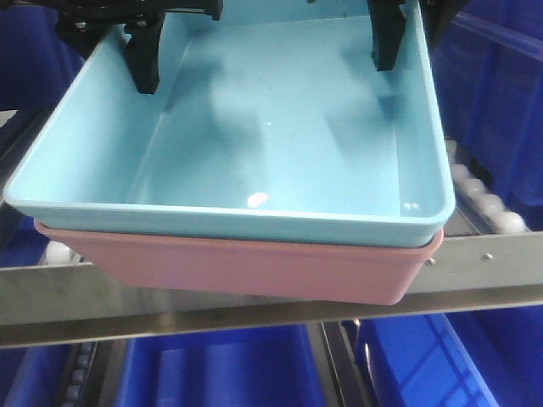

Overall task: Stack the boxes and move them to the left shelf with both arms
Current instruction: 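Carry the stacked bins with both grippers over the roller shelf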

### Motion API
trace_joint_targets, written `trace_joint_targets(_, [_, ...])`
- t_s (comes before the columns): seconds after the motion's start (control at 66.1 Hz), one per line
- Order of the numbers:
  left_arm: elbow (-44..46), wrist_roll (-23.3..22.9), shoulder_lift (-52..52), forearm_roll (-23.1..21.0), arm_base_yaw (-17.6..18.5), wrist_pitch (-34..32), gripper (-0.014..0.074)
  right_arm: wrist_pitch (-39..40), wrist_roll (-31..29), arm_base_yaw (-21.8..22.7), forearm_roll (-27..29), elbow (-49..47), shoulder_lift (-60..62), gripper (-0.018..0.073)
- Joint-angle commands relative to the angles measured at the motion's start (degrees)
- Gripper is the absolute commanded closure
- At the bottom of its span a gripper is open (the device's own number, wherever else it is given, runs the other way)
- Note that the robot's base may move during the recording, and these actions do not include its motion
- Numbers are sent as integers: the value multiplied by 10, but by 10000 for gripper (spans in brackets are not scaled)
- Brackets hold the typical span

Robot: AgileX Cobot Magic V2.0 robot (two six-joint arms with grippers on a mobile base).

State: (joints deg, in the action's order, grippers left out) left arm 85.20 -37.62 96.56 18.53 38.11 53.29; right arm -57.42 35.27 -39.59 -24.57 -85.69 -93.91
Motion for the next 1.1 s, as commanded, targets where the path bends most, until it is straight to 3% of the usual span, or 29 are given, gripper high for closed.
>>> trace_joint_targets(0.0, [34,-10,-31,-49,27,-126,601,131,-13,-22,52,-28,25,503])
trace_joint_targets(1.089, [34,-10,-31,-49,27,-126,601,131,-13,-22,52,-28,25,503])
